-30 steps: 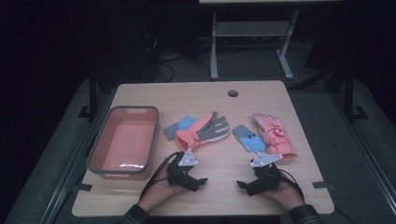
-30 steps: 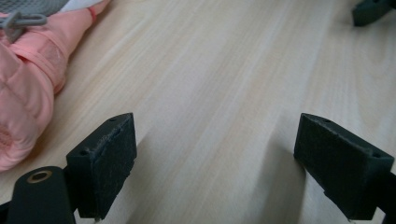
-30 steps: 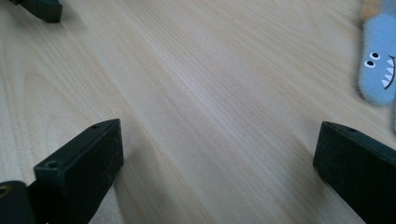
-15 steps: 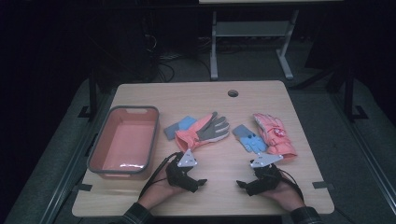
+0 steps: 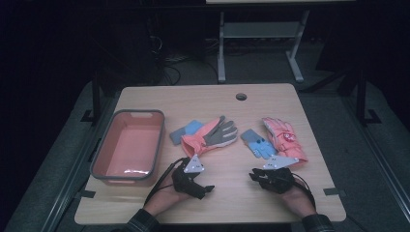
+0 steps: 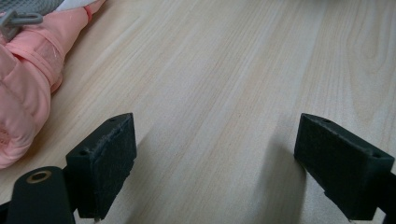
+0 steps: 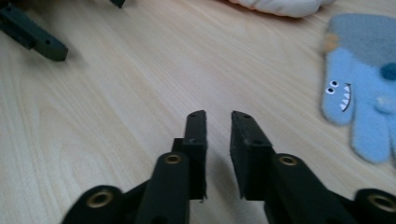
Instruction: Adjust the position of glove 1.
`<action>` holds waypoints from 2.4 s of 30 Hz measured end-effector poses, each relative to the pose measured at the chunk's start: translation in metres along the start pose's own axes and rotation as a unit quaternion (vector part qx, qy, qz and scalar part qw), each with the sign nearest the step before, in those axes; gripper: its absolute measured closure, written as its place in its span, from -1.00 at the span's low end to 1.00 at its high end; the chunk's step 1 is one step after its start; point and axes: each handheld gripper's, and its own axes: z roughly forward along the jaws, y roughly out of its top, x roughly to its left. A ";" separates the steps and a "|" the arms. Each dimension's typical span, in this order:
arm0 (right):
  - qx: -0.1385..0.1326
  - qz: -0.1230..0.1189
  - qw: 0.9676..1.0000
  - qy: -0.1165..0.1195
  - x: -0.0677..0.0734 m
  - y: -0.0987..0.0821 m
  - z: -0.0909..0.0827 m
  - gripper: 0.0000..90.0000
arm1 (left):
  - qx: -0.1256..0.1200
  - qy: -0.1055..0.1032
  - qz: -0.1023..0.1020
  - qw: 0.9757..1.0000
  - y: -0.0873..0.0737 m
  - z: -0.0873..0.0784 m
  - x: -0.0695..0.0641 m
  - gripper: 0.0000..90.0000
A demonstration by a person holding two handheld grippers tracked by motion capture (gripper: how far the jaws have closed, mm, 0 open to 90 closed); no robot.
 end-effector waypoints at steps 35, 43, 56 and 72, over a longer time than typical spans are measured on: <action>0.007 0.063 0.993 -0.097 -0.049 0.026 0.029 1.00 | -0.003 0.001 -0.002 1.000 0.000 0.000 0.000 -0.73; 0.023 0.071 0.992 -0.104 -0.053 0.023 0.032 1.00 | -0.003 0.000 -0.003 1.000 0.000 0.000 0.000 -0.73; 0.027 0.064 0.995 -0.077 -0.047 0.022 0.031 1.00 | -0.003 0.001 -0.002 1.000 0.000 0.000 0.000 -0.73; 0.040 0.035 0.999 -0.012 -0.015 0.016 0.022 1.00 | -0.003 0.000 -0.003 1.000 0.000 0.000 0.000 -0.73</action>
